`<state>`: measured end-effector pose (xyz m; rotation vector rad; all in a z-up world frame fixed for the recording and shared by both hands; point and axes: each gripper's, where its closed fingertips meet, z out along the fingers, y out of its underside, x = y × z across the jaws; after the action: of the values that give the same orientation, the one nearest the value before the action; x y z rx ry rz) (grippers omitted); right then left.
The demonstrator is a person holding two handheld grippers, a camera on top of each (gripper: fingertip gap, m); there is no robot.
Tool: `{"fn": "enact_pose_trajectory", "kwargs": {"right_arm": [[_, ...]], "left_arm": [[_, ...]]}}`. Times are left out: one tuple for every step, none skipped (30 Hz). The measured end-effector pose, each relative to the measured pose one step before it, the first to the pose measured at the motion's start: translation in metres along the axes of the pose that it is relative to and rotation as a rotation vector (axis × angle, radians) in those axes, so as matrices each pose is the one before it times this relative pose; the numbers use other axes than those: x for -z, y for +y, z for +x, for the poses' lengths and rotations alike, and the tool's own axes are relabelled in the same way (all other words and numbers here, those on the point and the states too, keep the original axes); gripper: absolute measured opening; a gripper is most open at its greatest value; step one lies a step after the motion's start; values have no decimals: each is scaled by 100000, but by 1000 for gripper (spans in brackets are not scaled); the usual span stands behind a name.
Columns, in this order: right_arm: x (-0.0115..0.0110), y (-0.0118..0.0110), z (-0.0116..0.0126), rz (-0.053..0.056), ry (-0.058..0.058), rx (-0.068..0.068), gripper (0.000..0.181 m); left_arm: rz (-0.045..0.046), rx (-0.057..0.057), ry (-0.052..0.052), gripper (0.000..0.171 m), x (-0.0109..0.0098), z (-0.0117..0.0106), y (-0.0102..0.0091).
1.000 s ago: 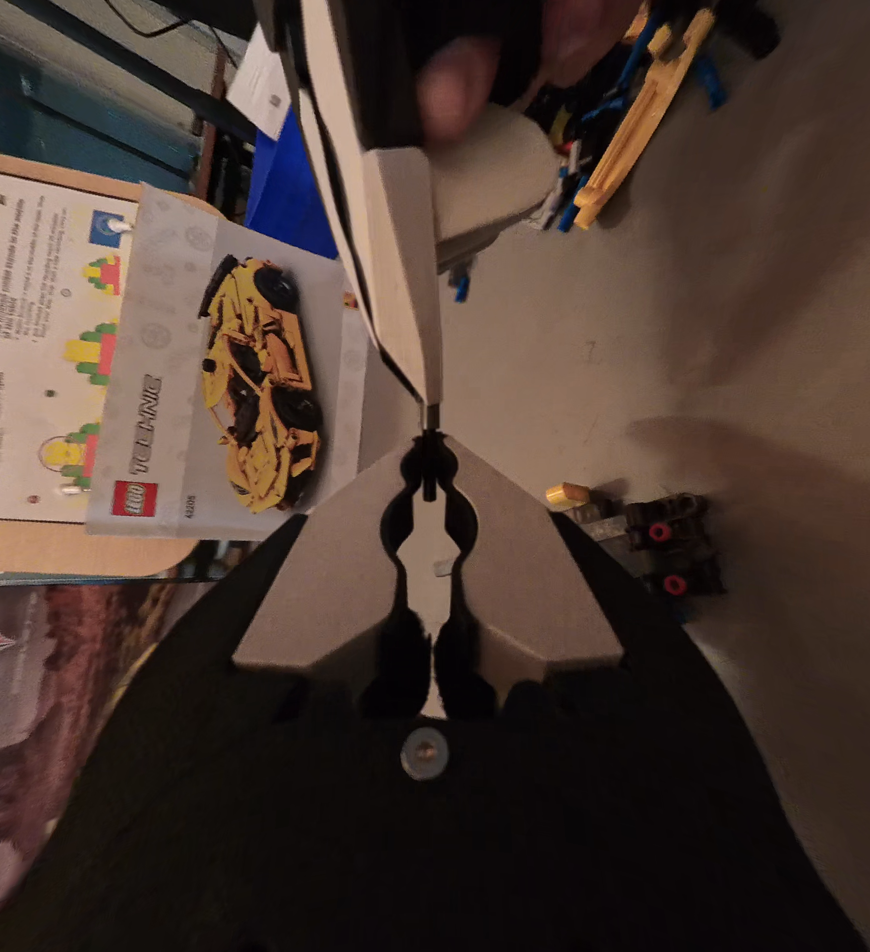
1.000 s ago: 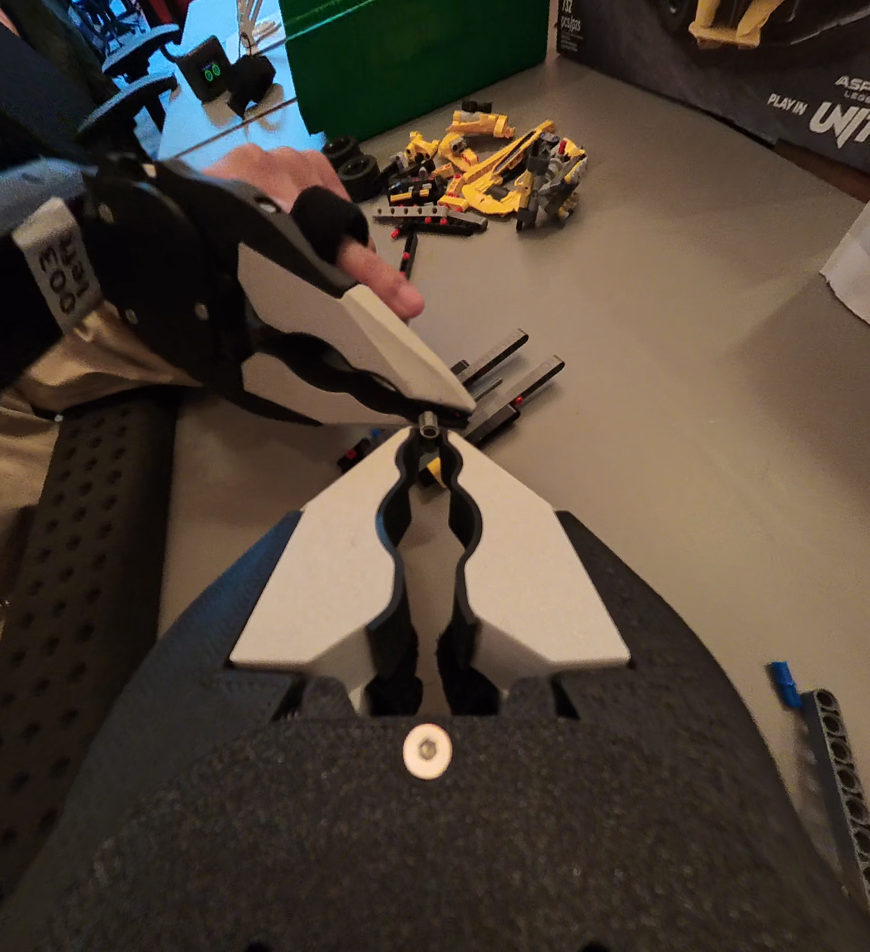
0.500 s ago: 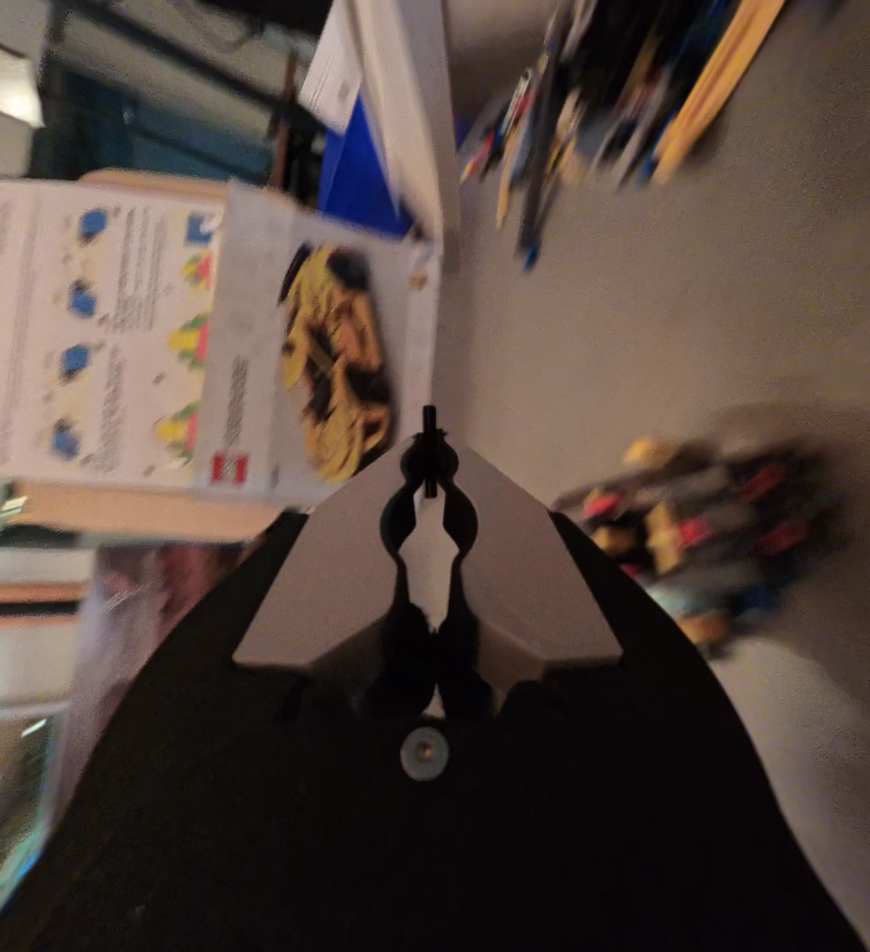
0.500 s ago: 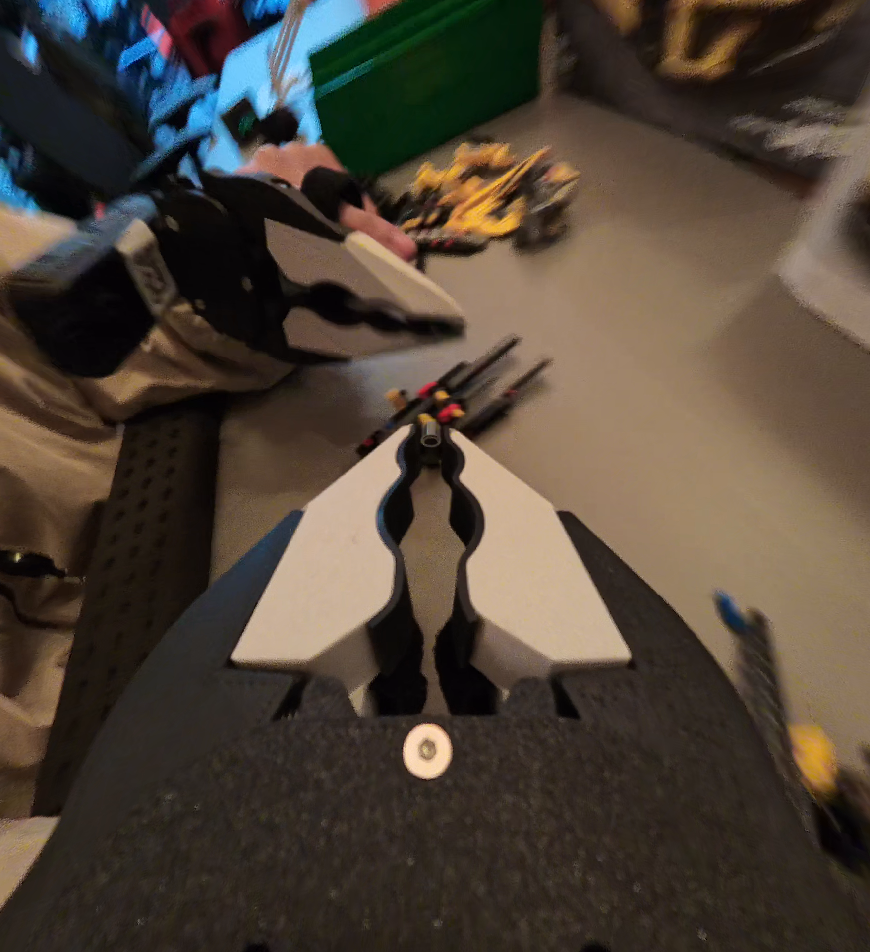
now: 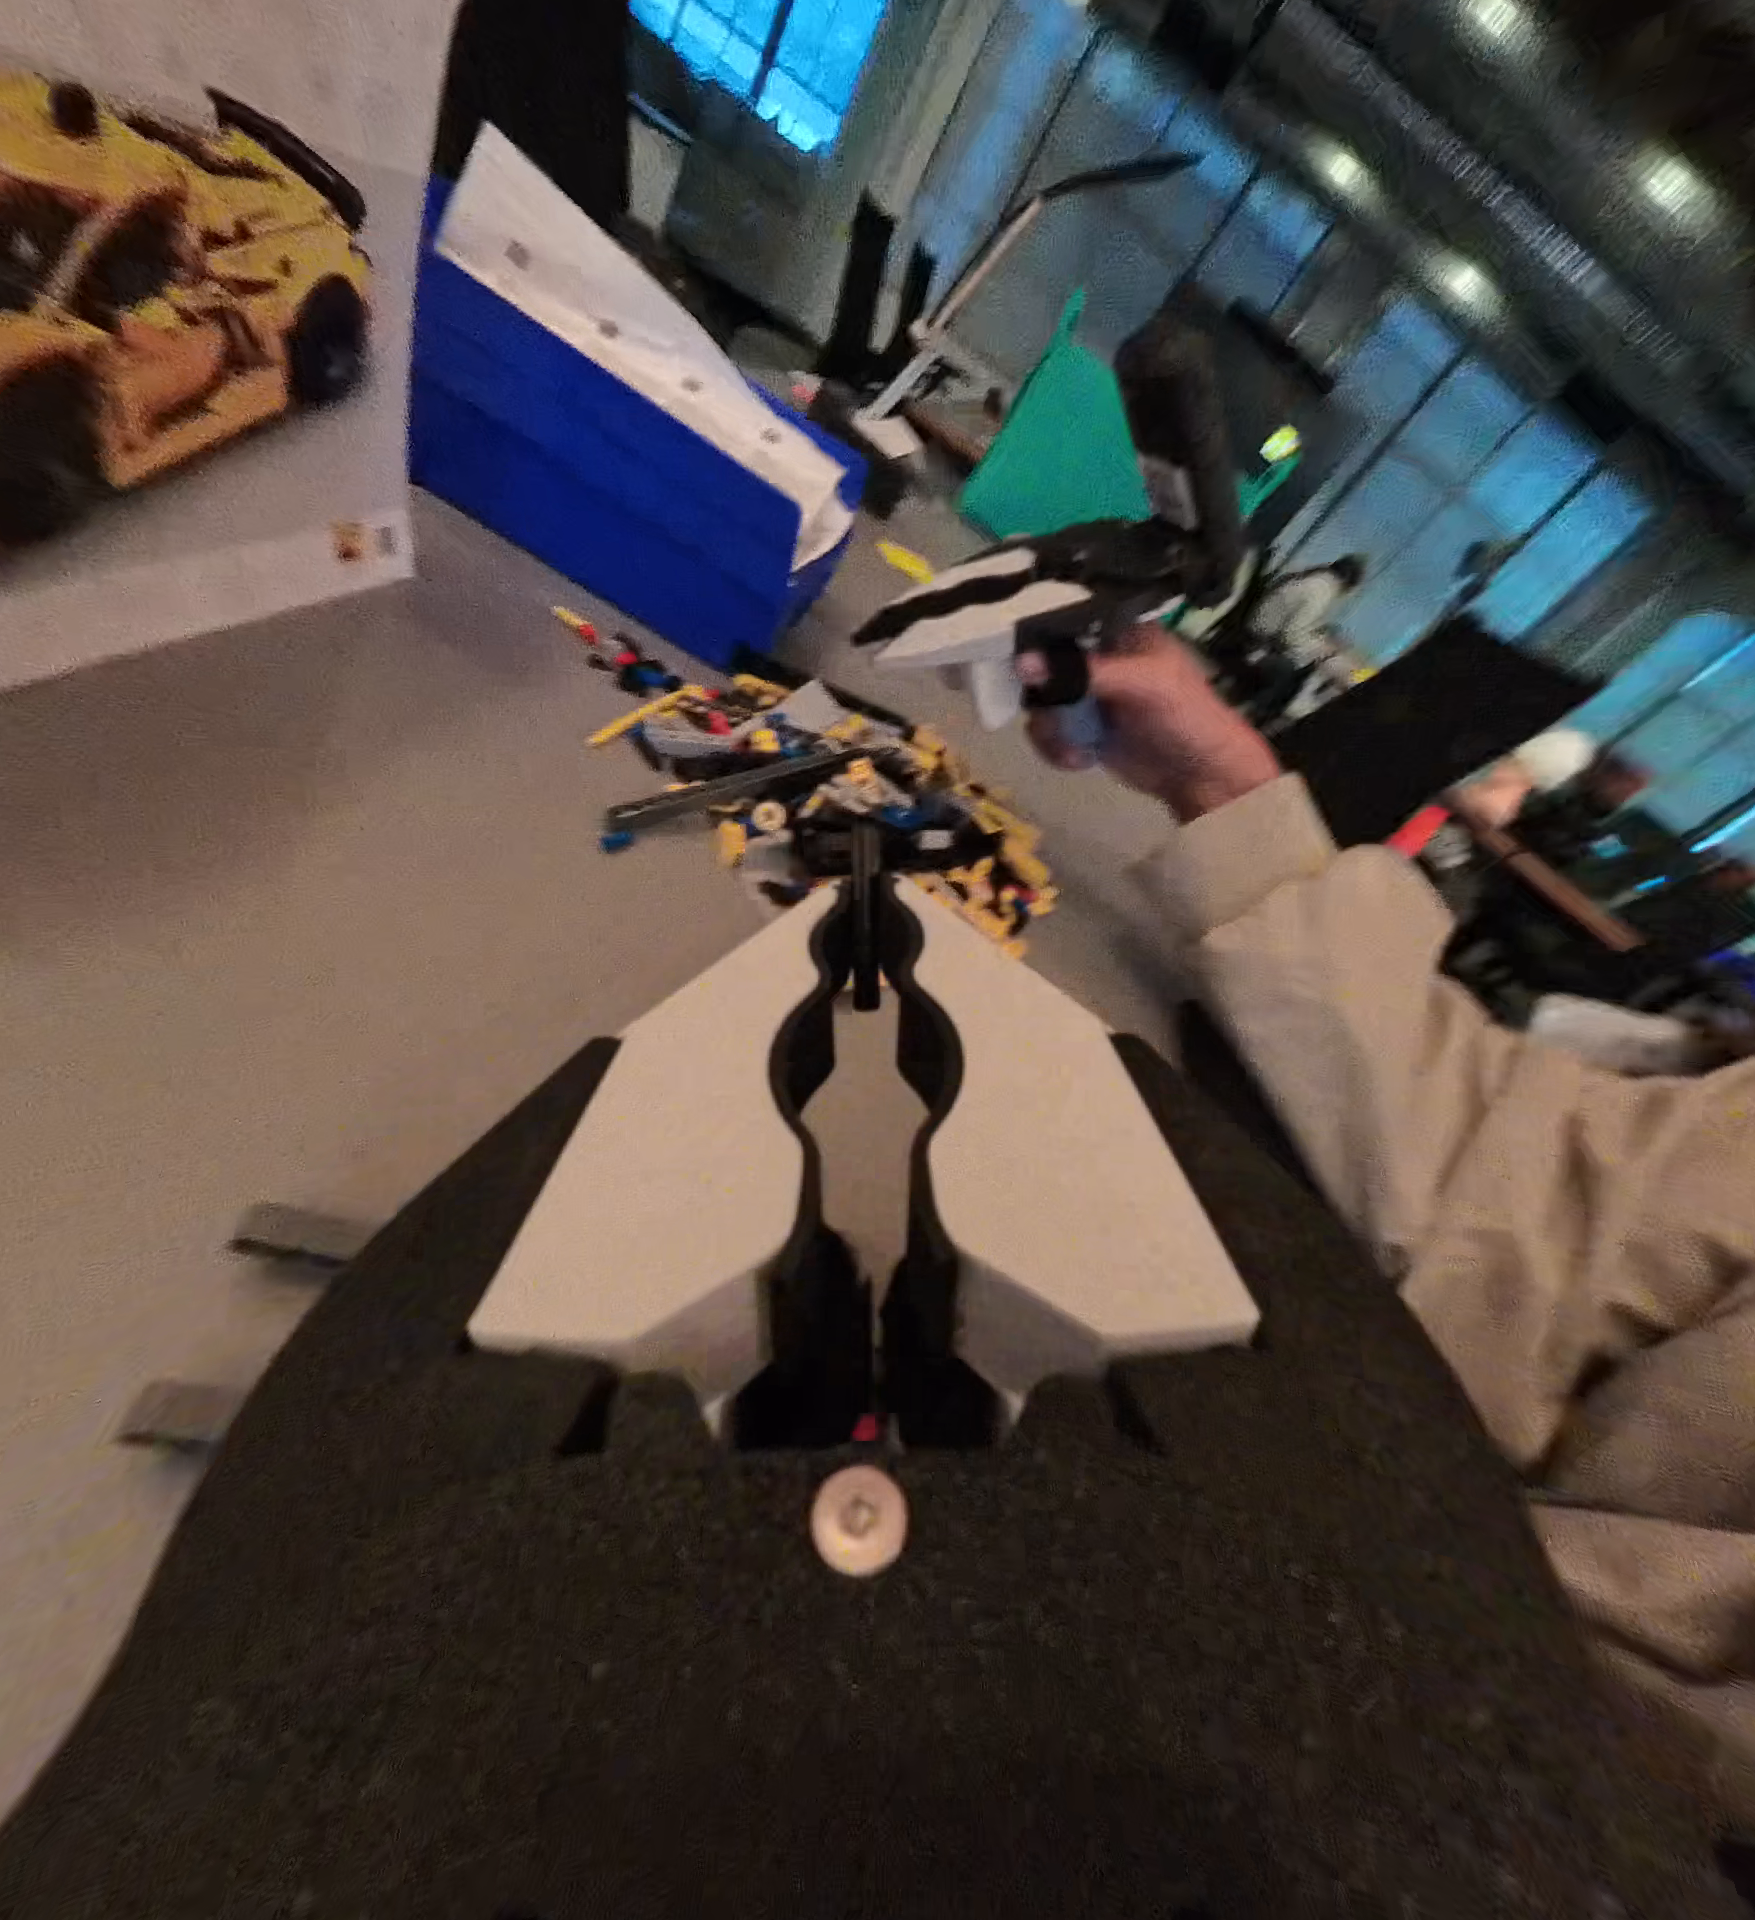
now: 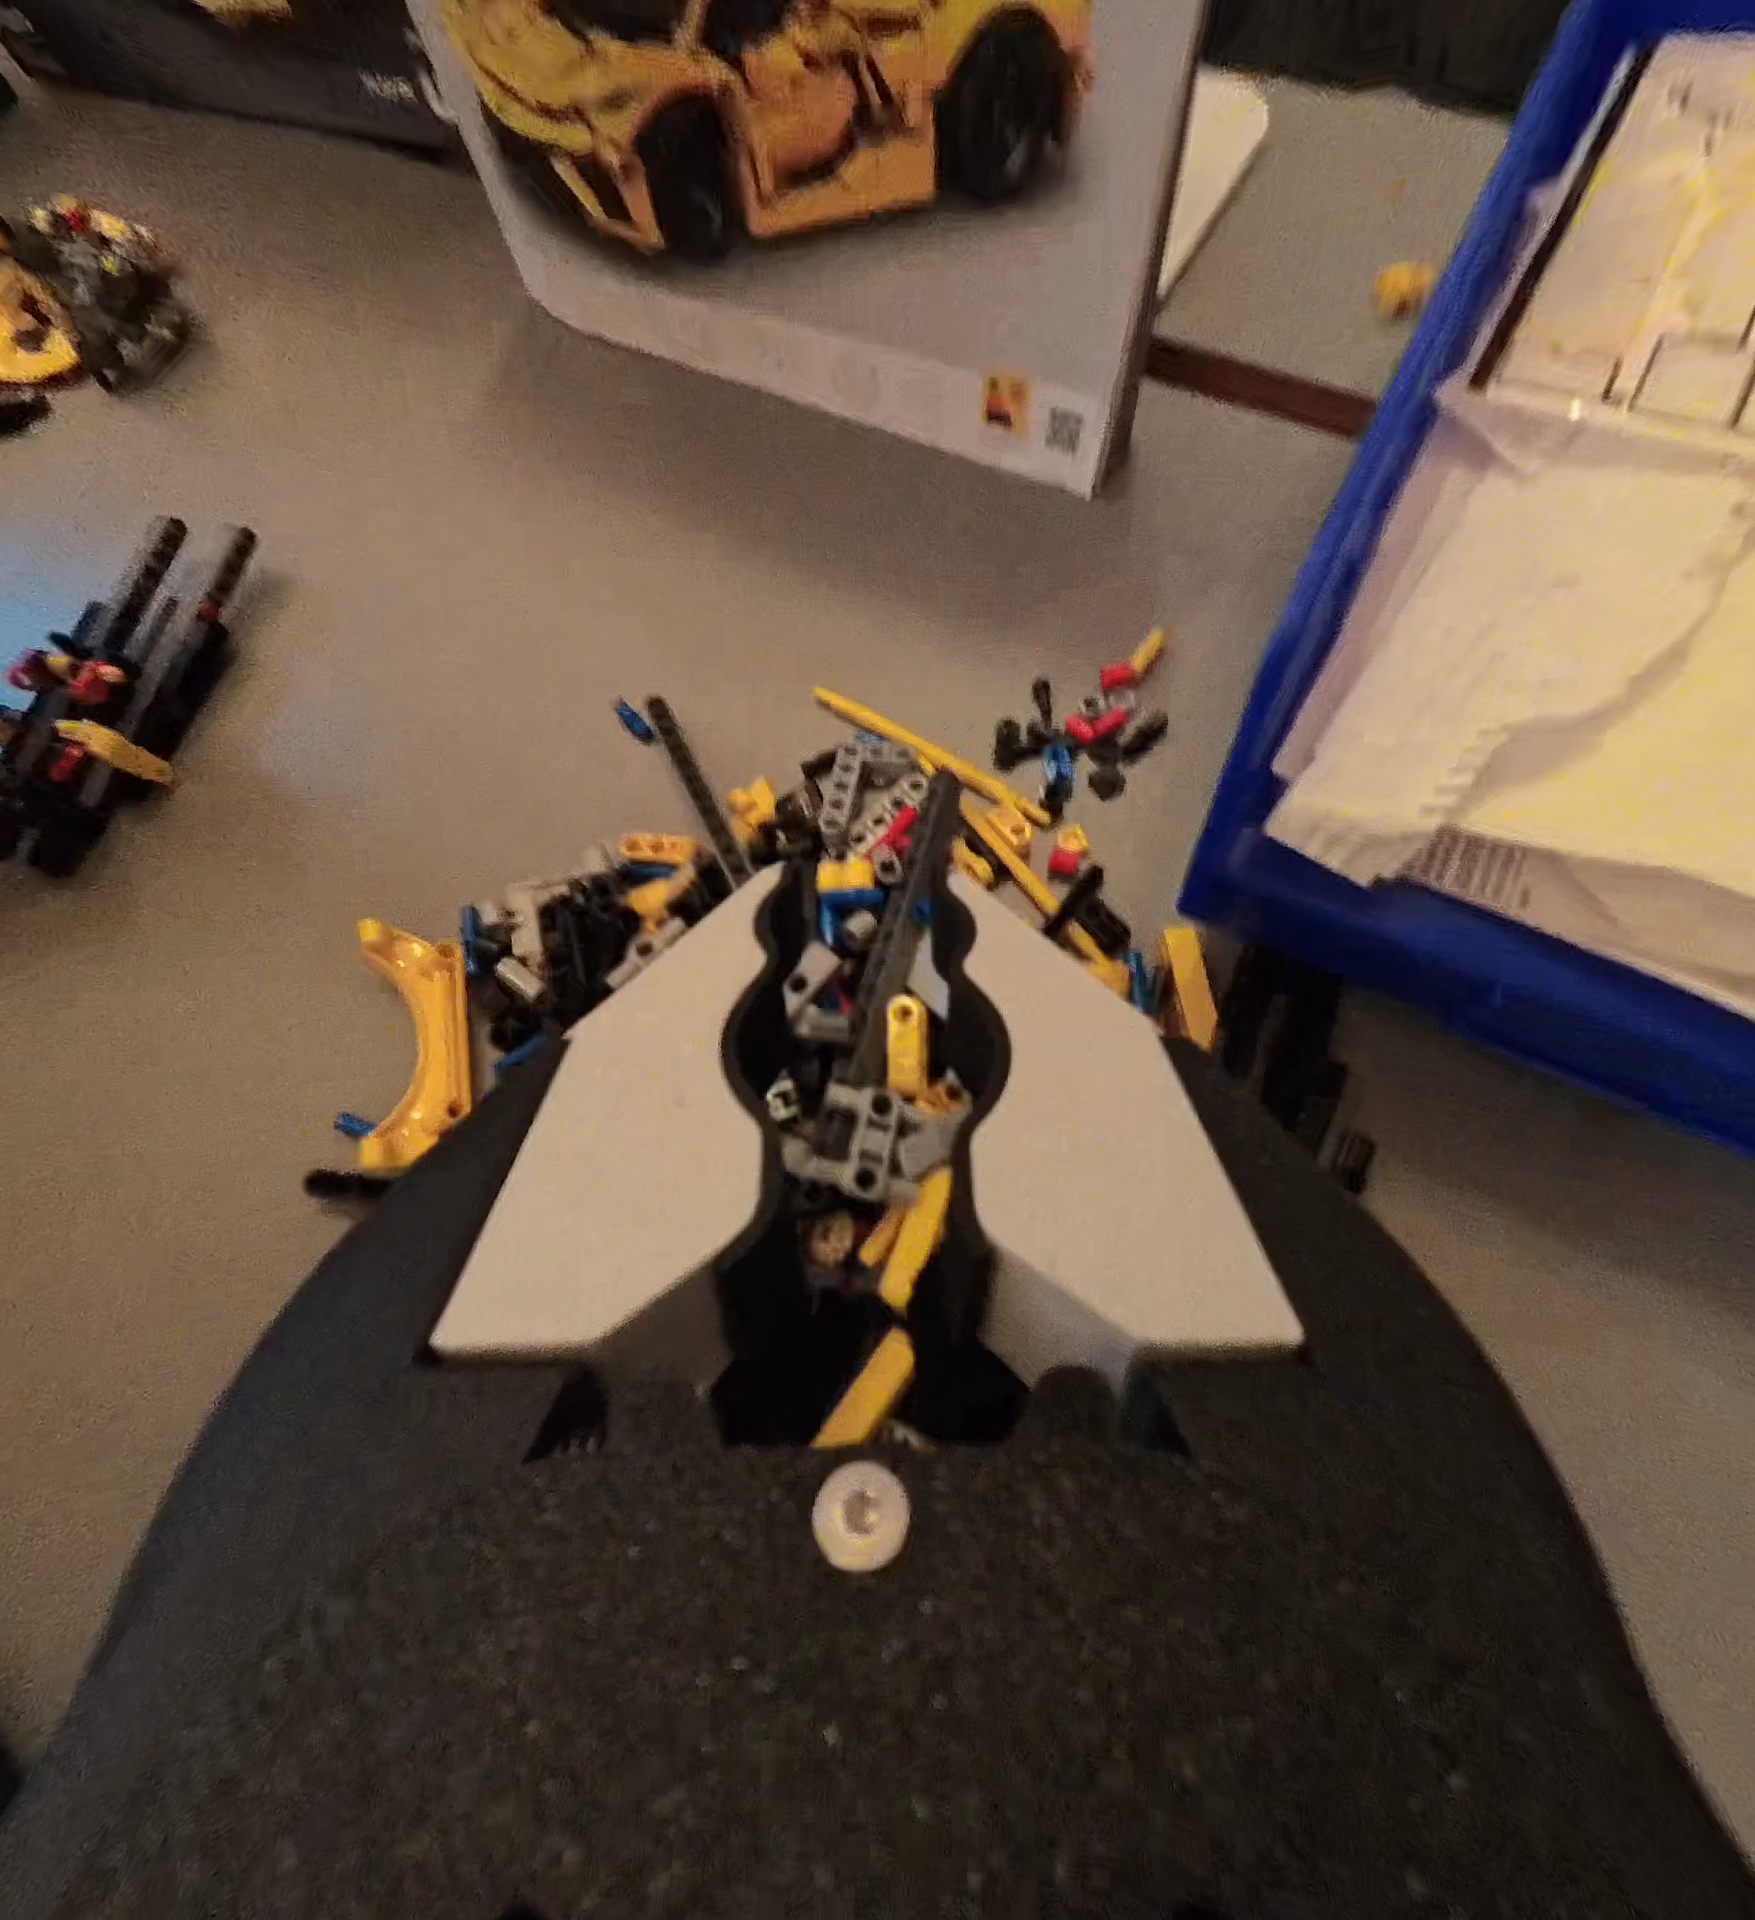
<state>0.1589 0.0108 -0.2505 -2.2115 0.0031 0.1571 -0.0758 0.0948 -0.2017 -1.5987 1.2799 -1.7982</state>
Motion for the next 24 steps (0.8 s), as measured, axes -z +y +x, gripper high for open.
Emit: {"fn": "enact_pose_trajectory", "kwargs": {"right_arm": [[-30,-1570,-1276,7443,-3635,3544,25],[-406,-1896,-2048,8396,-6164,5103,28],[-945,-1891,-2677,8170,-8160,7368,34],[-1545,-1582,-2955,6553,-8808,8516,44],[-1977,-957,-2804,3001,-7697,8839,50],[-2078,-576,-2292,52,-5126,7426,50],[-1989,-597,-2058,652,-4176,5773,51],[-1715,-410,-1619,555,-2721,5754,54],[-1360,-241,-893,-202,524,5137,53],[-989,-131,-572,-642,1956,4908,55],[-675,-213,-235,168,3037,4659,58],[-426,-386,-61,1492,3572,3956,58],[-378,-343,-79,1492,2526,2621,55],[-380,-38,-24,-813,1945,965,54],[-287,-11,-64,-947,1113,-289,53],[-251,-122,-56,108,814,-159,54],[-114,-179,132,427,2006,601,50],[-20,-12,375,-422,3345,1724,34],[-85,155,6,-1185,774,540,32],[5,303,-27,-2089,-521,652,32],[125,63,-90,-370,-956,682,32],[192,-61,111,432,368,569,32],[462,-169,525,801,2678,1539,32],[605,-150,724,1224,2132,1266,32]], "left_arm": [[2929,8119,6506,3,-54,560,-197],[1915,6648,6278,3,-48,552,-105],[1134,5018,4413,3,-48,339,-23],[673,3696,2411,3,-35,91,1],[275,2811,2133,3,-14,88,34],[-124,2092,2193,3,-1,135,66],[207,1640,673,3,35,-67,-7],[719,1461,-1061,3,92,-301,-106],[148,1175,-785,3,98,-257,-41],[-663,821,204,3,65,-116,91],[-741,724,-210,3,45,-146,101],[-121,531,-1042,3,25,-244,35],[512,400,-413,3,-27,-134,-11],[783,749,667,3,-96,22,-15],[930,1273,1083,3,-168,33,16],[1511,1535,1368,3,-206,89,-31],[1887,1538,1730,3,-212,160,-54],[1927,1897,1494,3,-172,81,-82],[1520,2575,355,3,-101,-134,-83],[-59,2326,471,3,-76,-150,102],[-882,1383,1585,3,-90,57,142],[-906,632,928,4,-37,62,34],[-235,-127,-944,16,109,-98,-212],[390,-1595,-1581,33,328,-97,-433]]}}
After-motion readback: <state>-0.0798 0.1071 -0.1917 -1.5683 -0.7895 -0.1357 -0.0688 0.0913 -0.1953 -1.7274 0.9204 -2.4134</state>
